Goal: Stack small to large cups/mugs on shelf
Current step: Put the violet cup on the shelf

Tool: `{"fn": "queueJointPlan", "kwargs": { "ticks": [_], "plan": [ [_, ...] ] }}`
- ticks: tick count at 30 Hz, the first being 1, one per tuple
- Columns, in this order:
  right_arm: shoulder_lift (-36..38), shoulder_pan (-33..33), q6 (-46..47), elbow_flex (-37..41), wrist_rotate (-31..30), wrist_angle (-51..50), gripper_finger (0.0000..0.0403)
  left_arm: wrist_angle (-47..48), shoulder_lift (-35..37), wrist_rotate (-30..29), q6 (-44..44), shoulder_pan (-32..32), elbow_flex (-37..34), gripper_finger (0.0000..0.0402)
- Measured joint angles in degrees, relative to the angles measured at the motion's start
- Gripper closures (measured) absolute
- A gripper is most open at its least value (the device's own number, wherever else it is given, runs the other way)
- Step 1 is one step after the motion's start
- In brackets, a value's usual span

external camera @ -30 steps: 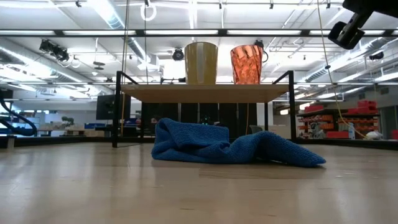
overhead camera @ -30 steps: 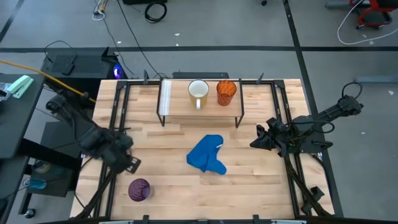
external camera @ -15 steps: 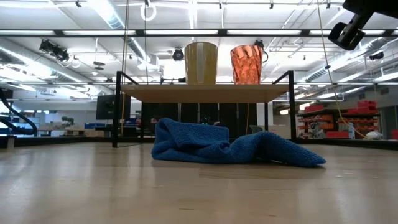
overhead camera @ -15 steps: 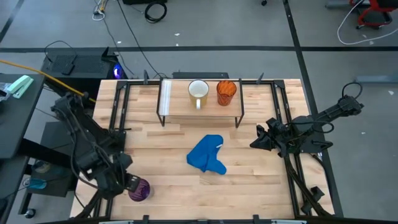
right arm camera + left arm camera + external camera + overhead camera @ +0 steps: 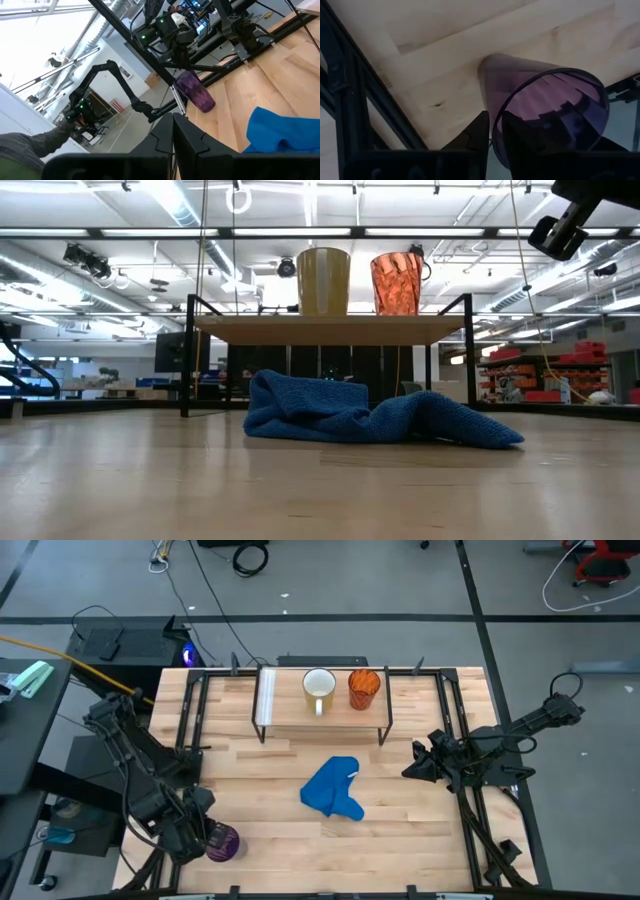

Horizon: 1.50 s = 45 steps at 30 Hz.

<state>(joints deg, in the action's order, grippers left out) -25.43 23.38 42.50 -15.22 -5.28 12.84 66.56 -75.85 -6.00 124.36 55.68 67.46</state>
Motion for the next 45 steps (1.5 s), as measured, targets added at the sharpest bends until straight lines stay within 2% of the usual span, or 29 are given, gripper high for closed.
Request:
{"fn": "queueJointPlan", "kwargs": {
  "ticks": [11, 22, 34, 41, 45],
  "plan": [
    [0.0, 0.0, 0.0, 0.0, 0.0, 0.0, 0.0386, 1.1, -2.3, -0.1, -0.6, -0.9, 0.0, 0.0351],
    [0.0, 0.0, 1.3, 0.0, 0.0, 0.0, 0.0386, 0.2, -4.0, 0.0, -0.5, -1.2, 0.0, 0.0341],
    [0.0, 0.0, 1.3, 0.0, 0.0, 0.0, 0.0386, 0.2, -4.0, 0.0, -0.5, -1.2, 0.0, 0.0389],
    [0.0, 0.0, 1.0, 0.0, 0.0, 0.0, 0.0386, -0.3, -4.0, 0.0, -0.7, -1.5, 0.0, 0.0387],
    [0.0, 0.0, 1.0, 0.0, 0.0, 0.0, 0.0386, -0.3, -3.8, 0.0, -3.6, -2.8, 1.1, 0.0390]
  ]
}}
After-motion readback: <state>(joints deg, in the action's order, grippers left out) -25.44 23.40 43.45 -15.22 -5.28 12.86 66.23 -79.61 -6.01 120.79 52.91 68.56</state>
